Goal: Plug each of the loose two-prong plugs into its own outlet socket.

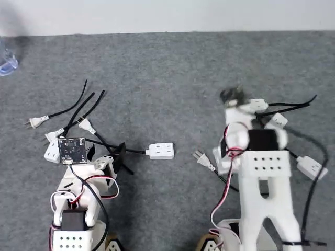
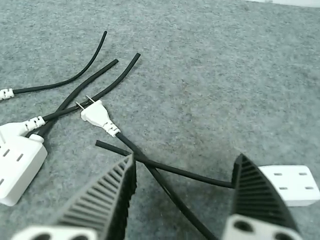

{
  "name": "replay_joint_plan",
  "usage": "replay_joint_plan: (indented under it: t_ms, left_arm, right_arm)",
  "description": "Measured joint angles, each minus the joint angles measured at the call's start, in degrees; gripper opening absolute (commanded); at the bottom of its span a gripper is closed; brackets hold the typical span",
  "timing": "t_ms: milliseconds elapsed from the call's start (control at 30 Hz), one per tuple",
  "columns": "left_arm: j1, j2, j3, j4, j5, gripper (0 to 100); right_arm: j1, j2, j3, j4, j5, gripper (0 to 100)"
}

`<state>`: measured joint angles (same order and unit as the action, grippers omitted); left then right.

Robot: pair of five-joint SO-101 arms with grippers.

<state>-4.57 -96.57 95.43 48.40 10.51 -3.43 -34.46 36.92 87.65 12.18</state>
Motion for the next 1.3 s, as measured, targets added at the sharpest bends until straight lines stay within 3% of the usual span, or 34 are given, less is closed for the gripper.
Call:
replay_joint_plan:
  t_ms: [167, 533, 900, 1300]
  left_arm:
    - [0.0, 0.0, 0.0, 0.0, 0.0, 29]
    - [0.0, 0.0, 1.85, -2.37, -2.46, 29]
    - [0.35, 0.0, 1.85, -2.81, -3.25, 29]
    - [0.35, 0.0, 1.85, -2.81, -3.25, 29]
  right_arm:
    - [1.41, 0.0, 11.96, -15.56, 1.32, 0.9]
    - [-10.37, 3.25, 18.81, -33.14, 10.11, 0.8]
    - [-10.11, 29.54, 6.68, -36.22, 12.48, 0.8]
    - [-7.56, 25.23, 3.52, -35.69, 14.59, 0.8]
